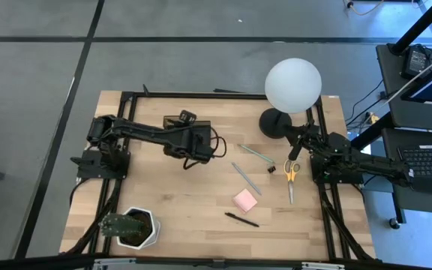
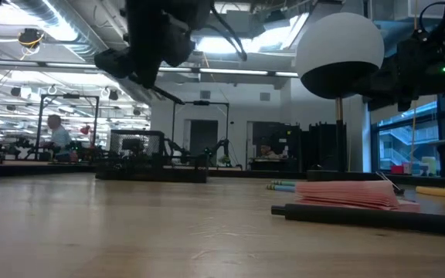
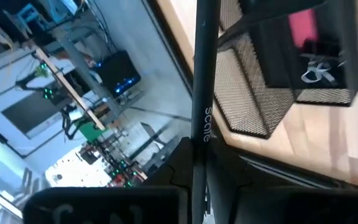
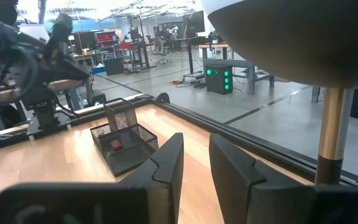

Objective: Pick and place office supplies into organizer
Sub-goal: Put the left black pen into the desk organizer

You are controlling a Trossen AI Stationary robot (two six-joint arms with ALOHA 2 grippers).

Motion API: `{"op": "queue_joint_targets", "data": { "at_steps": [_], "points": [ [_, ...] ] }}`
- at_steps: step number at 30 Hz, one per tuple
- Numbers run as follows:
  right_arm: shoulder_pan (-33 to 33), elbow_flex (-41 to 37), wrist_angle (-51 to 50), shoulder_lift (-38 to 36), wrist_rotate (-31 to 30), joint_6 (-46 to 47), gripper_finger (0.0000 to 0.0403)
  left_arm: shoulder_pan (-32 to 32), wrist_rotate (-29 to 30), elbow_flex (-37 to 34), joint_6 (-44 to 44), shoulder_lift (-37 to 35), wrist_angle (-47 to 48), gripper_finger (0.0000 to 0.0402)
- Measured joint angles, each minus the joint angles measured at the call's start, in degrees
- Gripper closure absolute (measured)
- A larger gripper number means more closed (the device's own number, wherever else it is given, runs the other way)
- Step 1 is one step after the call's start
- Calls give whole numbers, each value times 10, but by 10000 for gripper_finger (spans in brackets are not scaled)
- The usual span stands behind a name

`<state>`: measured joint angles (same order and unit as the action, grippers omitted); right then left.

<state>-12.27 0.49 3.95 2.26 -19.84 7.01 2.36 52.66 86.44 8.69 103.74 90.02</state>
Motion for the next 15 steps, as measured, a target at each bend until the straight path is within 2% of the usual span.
{"op": "queue_joint_targets", "data": {
  "at_steps": [15],
  "points": [
    [0, 0, 0, 0, 0, 0, 322, -73, 32, -59, 9, -4, 0, 384]
  ]
}}
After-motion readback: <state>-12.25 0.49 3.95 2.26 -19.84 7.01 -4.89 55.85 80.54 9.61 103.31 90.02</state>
